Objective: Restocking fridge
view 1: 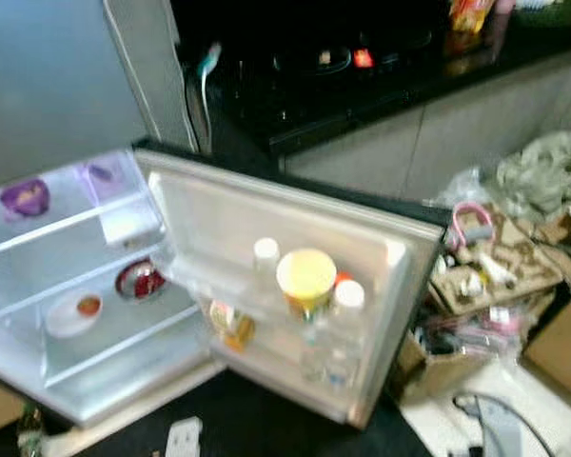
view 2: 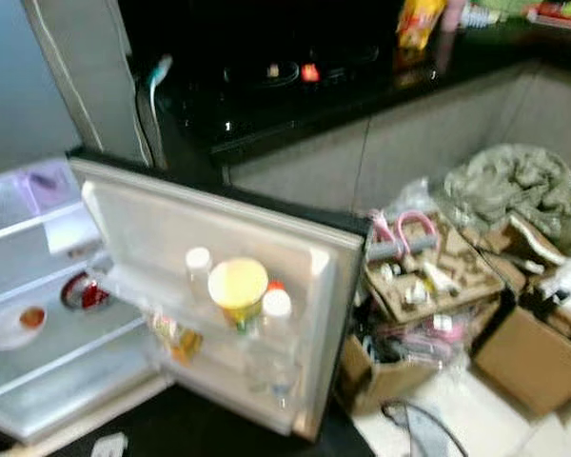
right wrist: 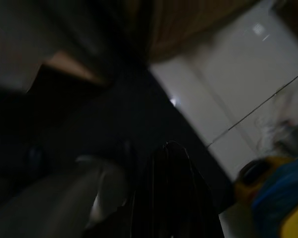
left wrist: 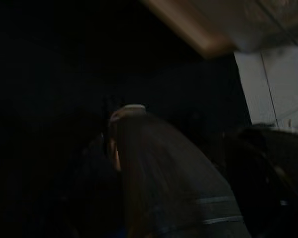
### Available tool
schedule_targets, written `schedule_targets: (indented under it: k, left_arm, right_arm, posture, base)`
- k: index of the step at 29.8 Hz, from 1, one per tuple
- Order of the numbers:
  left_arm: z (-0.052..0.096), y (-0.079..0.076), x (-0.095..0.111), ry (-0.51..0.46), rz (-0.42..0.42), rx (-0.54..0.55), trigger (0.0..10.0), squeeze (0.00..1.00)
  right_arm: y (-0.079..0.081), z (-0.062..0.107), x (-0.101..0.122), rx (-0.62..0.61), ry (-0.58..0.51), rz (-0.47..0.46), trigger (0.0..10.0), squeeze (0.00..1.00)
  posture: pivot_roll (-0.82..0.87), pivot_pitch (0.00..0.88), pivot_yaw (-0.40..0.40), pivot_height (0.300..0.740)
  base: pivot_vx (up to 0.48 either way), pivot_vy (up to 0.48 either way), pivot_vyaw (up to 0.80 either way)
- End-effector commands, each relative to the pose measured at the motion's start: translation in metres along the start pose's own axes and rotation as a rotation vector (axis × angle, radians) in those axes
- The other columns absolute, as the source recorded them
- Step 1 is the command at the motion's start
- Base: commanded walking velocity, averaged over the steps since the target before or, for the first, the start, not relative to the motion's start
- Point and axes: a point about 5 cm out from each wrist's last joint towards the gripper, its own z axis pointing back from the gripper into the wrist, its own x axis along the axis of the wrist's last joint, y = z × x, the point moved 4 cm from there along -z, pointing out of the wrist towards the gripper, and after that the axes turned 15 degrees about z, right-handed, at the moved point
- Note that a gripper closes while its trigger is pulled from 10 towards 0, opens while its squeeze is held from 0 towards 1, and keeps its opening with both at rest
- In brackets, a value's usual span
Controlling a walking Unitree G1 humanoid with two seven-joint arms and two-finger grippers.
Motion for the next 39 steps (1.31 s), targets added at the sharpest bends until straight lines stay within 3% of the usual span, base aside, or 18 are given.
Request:
schedule_targets:
  k: [1,2,5,6,8,9,11,13,16,17,18,20,25,26,28,32,35,39]
  left_arm:
    - [0.003,0.007,-0.014,0.044,0.02,0.027,10.0,0.0]
    - [0.003,0.007,-0.014,0.044,0.022,0.027,10.0,0.0]
    - [0.003,0.007,-0.015,0.044,0.023,0.027,10.0,0.0]
    - [0.003,0.007,-0.015,0.045,0.024,0.026,10.0,0.0]
    - [0.004,0.008,-0.015,0.048,0.024,0.026,10.0,0.0]
    - [0.004,0.008,-0.015,0.048,0.024,0.026,10.0,0.0]
    - [0.004,0.008,-0.015,0.05,0.023,0.027,10.0,0.0]
    - [0.004,0.008,-0.015,0.05,0.023,0.027,10.0,0.0]
    - [0.004,0.008,-0.015,0.051,0.024,0.027,10.0,0.0]
    - [0.004,0.008,-0.016,0.052,0.026,0.026,10.0,0.0]
    - [0.004,0.008,-0.016,0.053,0.026,0.025,10.0,0.0]
    - [0.004,0.007,-0.017,0.054,0.027,0.024,10.0,0.0]
    - [0.004,0.007,-0.018,0.058,0.025,0.021,10.0,0.0]
    - [0.004,0.007,-0.018,0.058,0.025,0.021,10.0,0.0]
    - [0.004,0.007,-0.018,0.058,0.025,0.022,10.0,0.0]
    - [0.004,0.007,-0.018,0.058,0.025,0.022,10.0,0.0]
    - [0.004,0.008,-0.017,0.057,0.026,0.023,10.0,0.0]
    - [0.004,0.007,-0.017,0.056,0.026,0.021,10.0,0.0]
  right_arm:
    - [-0.006,-0.001,0.026,-0.016,-0.098,-0.045,10.0,0.0]
    - [-0.011,-0.001,0.039,-0.02,-0.141,-0.065,10.0,0.0]
    - [-0.014,0.0,0.046,-0.022,-0.168,-0.077,10.0,0.0]
    - [-0.019,0.001,0.061,-0.02,-0.224,-0.109,10.0,0.0]
    - [-0.032,0.01,0.11,0.039,-0.424,-0.228,10.0,0.0]
    - [-0.032,0.01,0.11,0.039,-0.424,-0.228,10.0,0.0]
    - [-0.046,0.023,0.149,0.088,-0.591,-0.317,10.0,0.0]
    - [-0.057,0.033,0.171,0.106,-0.684,-0.36,10.0,0.0]
    - [-0.061,0.039,0.183,0.129,-0.738,-0.391,10.0,0.0]
    - [-0.064,0.048,0.201,0.186,-0.822,-0.427,10.0,0.0]
    - [-0.063,0.051,0.205,0.205,-0.843,-0.432,10.0,0.0]
    - [-0.055,0.055,0.213,0.289,-0.887,-0.418,10.0,0.0]
    - [-0.021,0.069,0.221,0.581,-0.965,-0.284,10.0,0.0]
    - [-0.021,0.069,0.221,0.581,-0.965,-0.284,10.0,0.0]
    - [-0.002,0.079,0.219,0.763,-0.993,-0.192,10.0,0.0]
    - [0.009,0.086,0.217,0.873,-1.001,-0.128,10.0,0.0]
    - [0.024,0.096,0.209,1.045,-0.989,-0.034,10.0,0.0]
    - [0.03,0.1,0.201,1.128,-0.963,-0.002,10.0,0.0]
  posture:
    - [-0.03,0.044,0.023,0.74]
    - [-0.03,0.044,0.023,0.74]
    - [-0.03,0.044,0.023,0.74]
    - [-0.03,0.044,0.023,0.74]
    - [-0.03,0.047,0.03,0.74]
    - [-0.03,0.047,0.03,0.74]
    - [-0.03,0.047,0.03,0.74]
    - [-0.03,0.047,0.03,0.74]
    - [-0.03,0.047,0.03,0.74]
    - [-0.03,0.049,0.028,0.74]
    - [-0.03,0.049,0.028,0.74]
    - [-0.03,0.049,0.028,0.74]
    - [-0.03,0.051,0.028,0.74]
    - [-0.03,0.051,0.028,0.74]
    - [-0.03,0.051,0.028,0.74]
    - [-0.03,0.051,0.029,0.74]
    - [-0.03,0.051,0.029,0.74]
    - [-0.03,0.051,0.029,0.74]
  base:
    - [0.0,0.0,0.0]
    - [0.0,0.0,0.0]
    - [0.0,0.0,0.0]
    - [0.0,0.0,0.0]
    - [0.0,0.0,0.0]
    - [0.0,0.0,0.0]
    - [0.0,0.0,0.0]
    - [0.0,0.0,0.0]
    - [0.0,0.0,0.0]
    - [0.0,0.0,0.0]
    - [0.0,0.0,0.0]
    - [0.0,0.0,0.0]
    - [0.0,0.0,0.0]
    - [0.0,0.0,0.0]
    - [0.0,0.0,0.0]
    - [0.0,0.0,0.0]
    - [0.0,0.0,0.0]
    - [0.0,0.0,0.0]
